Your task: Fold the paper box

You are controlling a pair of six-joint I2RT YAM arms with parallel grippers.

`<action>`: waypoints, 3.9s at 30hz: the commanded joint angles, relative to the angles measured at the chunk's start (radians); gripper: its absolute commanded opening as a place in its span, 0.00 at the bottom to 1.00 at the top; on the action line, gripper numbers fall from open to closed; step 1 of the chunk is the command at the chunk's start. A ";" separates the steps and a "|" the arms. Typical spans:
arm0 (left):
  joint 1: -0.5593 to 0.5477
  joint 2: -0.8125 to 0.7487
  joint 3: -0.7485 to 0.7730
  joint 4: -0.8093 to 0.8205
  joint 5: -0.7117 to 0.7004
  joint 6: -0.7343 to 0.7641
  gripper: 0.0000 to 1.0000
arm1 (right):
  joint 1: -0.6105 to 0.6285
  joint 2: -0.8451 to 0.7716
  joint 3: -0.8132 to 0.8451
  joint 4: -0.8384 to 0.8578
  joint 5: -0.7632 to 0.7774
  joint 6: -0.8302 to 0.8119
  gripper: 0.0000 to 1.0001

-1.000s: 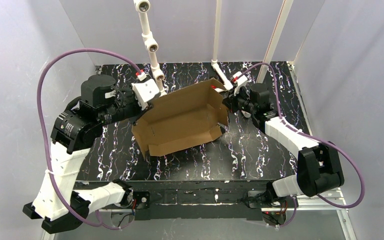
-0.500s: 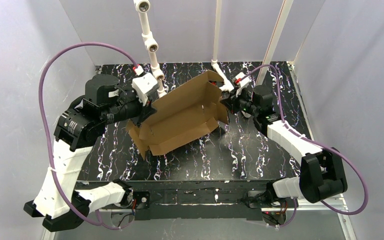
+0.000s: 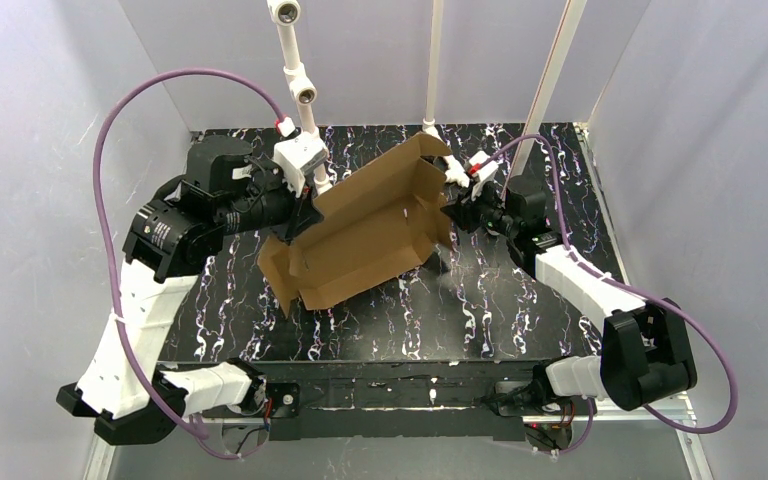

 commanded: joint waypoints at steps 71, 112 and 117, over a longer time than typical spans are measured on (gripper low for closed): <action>0.400 -0.353 -0.815 0.438 0.316 -0.592 0.00 | 0.191 0.592 0.346 0.011 0.012 0.031 0.08; 0.399 -0.508 -1.064 0.759 0.517 -0.877 0.00 | 0.280 0.531 0.101 0.363 -0.015 0.252 0.11; 0.399 -0.515 -1.065 0.754 0.520 -0.876 0.00 | 0.311 0.560 0.122 0.296 0.096 0.214 0.11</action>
